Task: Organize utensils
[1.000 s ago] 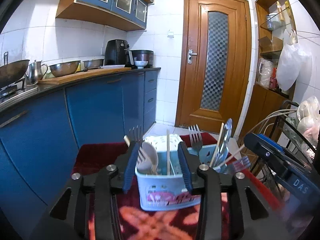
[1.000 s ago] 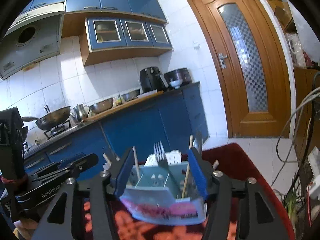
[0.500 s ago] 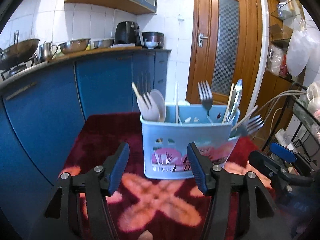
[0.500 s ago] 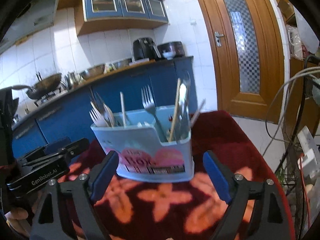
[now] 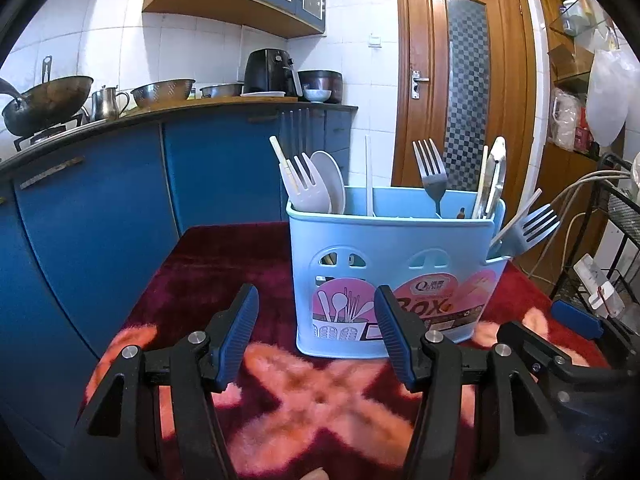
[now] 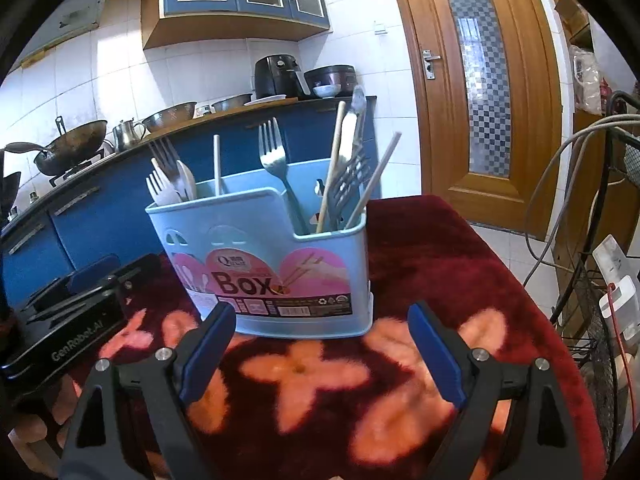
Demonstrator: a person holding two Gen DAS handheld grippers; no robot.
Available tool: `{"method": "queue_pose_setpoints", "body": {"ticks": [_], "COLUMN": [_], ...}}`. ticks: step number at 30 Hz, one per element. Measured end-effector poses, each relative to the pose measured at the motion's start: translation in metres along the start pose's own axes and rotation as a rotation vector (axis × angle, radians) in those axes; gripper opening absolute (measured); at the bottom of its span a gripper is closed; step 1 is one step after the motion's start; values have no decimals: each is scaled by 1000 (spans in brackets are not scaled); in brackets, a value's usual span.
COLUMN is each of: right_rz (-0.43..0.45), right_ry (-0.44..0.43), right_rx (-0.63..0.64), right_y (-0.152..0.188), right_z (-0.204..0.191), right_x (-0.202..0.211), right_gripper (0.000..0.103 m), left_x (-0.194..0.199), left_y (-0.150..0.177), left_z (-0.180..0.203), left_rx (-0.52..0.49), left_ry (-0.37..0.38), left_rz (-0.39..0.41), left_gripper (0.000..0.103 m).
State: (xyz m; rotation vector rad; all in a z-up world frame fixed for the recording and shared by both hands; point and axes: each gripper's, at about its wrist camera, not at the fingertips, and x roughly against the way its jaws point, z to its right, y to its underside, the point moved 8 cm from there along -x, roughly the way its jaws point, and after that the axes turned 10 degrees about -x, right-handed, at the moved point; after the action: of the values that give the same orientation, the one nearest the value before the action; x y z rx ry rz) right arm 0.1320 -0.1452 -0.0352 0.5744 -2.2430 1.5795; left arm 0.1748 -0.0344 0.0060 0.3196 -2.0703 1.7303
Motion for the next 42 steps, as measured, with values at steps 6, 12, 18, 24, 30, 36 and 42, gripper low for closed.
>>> {"method": "queue_pose_setpoints", "body": {"ticks": [6, 12, 18, 24, 30, 36, 42], "right_rz": [0, -7, -10, -10, -10, -10, -10], "right_ry": [7, 3, 3, 3, 4, 4, 3], "right_rx": [-7, -16, -17, -15, -15, -14, -14], "right_y": [3, 3, 4, 4, 3, 4, 4], "right_z": [4, 7, 8, 7, 7, 7, 7], "right_x": [-5, -8, -9, -9, -9, -9, -9], "right_gripper": [90, 90, 90, 90, 90, 90, 90], "left_x": [-6, -11, -12, -10, -10, -9, -9], "left_y": [5, 9, 9, 9, 9, 8, 8], "left_z": [-2, -1, -1, -2, -2, -2, -2], "left_rx": [11, -1, 3, 9, 9, 13, 12], "left_ry": [3, 1, 2, 0, 0, 1, -1], "left_rz": [-6, -12, -10, -5, -4, -4, -3], "left_gripper": [62, 62, 62, 62, 62, 61, 62]}}
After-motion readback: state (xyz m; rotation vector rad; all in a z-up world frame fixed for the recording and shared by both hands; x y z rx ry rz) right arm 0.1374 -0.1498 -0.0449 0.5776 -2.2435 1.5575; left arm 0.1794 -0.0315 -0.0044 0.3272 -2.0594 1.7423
